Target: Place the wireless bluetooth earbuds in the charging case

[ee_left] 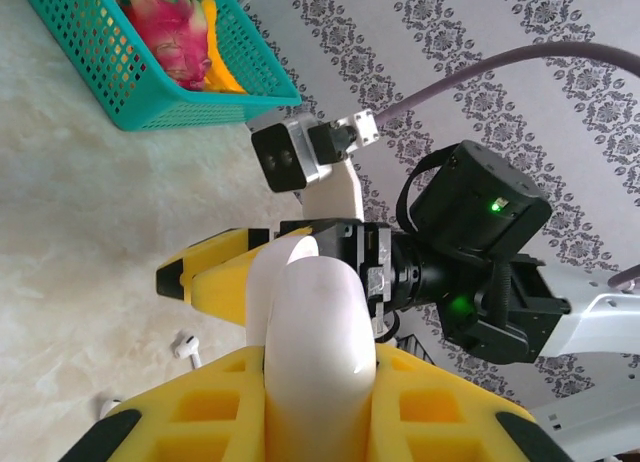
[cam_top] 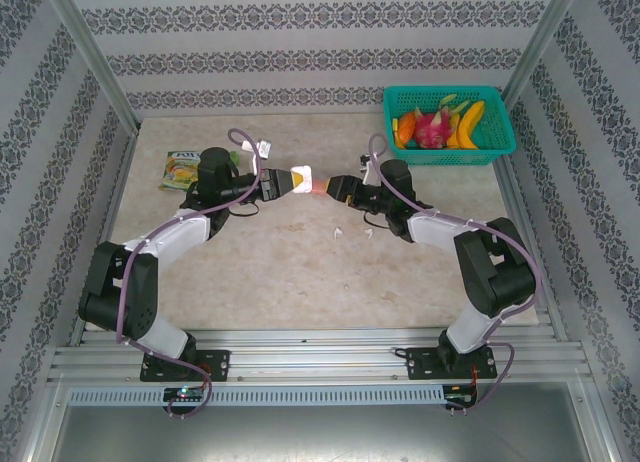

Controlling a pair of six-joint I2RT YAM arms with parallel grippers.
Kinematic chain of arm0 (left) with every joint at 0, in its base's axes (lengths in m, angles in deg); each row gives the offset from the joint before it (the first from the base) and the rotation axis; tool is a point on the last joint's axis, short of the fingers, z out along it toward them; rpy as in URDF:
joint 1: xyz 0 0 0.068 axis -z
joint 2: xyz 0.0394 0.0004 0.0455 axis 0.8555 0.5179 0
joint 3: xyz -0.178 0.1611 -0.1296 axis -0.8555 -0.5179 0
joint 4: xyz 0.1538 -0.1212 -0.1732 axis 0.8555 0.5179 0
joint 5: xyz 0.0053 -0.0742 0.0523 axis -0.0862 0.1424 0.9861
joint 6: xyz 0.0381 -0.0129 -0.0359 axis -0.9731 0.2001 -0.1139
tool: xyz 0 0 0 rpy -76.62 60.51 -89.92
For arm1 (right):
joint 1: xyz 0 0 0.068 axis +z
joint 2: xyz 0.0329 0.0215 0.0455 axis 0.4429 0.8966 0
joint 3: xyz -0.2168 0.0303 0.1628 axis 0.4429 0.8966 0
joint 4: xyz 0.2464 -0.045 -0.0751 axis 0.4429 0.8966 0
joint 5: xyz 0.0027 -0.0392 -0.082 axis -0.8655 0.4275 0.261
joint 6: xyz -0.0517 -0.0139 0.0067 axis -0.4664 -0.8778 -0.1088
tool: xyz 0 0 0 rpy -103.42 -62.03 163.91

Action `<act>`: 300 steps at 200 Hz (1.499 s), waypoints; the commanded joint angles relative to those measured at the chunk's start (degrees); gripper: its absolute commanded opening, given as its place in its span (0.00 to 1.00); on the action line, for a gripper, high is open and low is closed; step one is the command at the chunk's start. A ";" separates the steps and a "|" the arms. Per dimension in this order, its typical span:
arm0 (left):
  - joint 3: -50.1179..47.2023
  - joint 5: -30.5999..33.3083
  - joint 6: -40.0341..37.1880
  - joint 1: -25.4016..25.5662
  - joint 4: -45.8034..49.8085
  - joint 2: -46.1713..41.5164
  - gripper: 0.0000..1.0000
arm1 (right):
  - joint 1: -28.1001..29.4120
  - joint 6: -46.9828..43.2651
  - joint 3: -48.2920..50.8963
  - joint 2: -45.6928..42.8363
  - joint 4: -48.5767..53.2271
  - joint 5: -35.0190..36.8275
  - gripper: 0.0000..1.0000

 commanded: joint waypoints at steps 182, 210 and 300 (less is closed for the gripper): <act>1.71 -1.18 1.50 0.02 -2.91 0.17 0.10 | 6.45 -0.91 -6.14 -3.43 0.74 -0.40 0.36; 1.27 -1.25 2.24 -0.01 -4.29 -0.02 0.09 | 6.27 -0.47 -6.21 -2.00 0.00 -0.48 0.29; 0.53 -2.00 3.29 0.06 -6.52 -0.27 0.09 | 3.74 7.60 -3.08 0.74 -15.06 -6.94 0.34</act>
